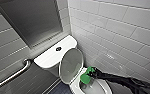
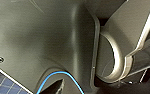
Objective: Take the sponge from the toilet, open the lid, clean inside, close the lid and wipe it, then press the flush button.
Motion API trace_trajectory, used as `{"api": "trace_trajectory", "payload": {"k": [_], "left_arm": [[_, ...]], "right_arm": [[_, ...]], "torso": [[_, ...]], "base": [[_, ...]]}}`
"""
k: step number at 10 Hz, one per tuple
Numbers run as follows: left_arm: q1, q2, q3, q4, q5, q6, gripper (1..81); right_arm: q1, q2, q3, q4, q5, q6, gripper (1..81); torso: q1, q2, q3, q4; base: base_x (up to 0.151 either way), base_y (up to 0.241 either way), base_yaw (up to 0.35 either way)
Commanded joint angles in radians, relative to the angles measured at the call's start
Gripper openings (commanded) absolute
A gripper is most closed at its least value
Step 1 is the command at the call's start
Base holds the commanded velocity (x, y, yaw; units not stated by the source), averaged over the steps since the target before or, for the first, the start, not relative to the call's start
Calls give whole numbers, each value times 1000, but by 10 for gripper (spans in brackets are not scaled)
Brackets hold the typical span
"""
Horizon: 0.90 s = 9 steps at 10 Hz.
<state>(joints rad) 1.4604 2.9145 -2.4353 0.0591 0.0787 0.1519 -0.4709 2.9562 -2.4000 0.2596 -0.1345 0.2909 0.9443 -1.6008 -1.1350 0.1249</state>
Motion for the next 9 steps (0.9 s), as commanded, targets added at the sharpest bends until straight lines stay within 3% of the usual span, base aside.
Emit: {"api": "trace_trajectory", "payload": {"k": [1,3,5,9], "left_arm": [[24,-6,10,-12,90,-2,811],[27,-6,10,-12,88,-3,811],[27,-9,21,-12,88,-3,811],[28,-9,33,-12,90,-2,811]], "right_arm": [[149,83,-89,50,6,200,10],[131,100,-125,56,39,229,10],[97,102,-163,53,52,320,10],[4,33,-155,58,105,337,10]], "torso": [[0,0,0,0],[0,0,0,0],[0,0,0,0],[0,0,0,0]], "base": [[0,0,0],[0,0,0],[0,0,0],[0,0,0]]}}
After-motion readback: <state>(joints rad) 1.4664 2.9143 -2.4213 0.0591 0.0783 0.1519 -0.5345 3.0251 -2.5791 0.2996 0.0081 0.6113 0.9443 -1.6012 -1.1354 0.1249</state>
